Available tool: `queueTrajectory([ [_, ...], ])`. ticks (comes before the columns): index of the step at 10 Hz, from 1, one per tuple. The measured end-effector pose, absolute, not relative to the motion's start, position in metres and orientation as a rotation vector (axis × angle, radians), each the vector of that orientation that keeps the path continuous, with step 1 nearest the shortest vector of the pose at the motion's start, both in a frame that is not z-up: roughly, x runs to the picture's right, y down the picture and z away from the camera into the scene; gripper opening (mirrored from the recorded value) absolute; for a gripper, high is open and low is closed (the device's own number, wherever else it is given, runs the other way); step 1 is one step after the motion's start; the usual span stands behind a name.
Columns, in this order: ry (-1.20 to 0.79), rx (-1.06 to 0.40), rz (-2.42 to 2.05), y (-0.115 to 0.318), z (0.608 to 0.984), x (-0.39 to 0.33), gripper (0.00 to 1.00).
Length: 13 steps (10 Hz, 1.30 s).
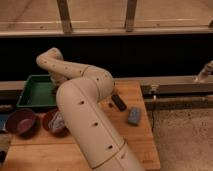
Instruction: Wipe tray with brush
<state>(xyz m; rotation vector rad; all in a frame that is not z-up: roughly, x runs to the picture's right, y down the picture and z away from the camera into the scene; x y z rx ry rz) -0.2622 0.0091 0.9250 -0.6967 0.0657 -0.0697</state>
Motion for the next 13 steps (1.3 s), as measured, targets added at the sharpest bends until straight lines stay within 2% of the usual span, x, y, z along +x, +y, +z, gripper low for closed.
queueTrajectory([
  [5, -0.059, -0.637, -0.084, -0.026, 0.896, -0.289, 0.00],
  [10, -0.153, -0.686, -0.152, 0.016, 0.852, -0.302, 0.00],
  [13, -0.110, -0.704, -0.155, 0.026, 0.852, -0.280, 0.00],
])
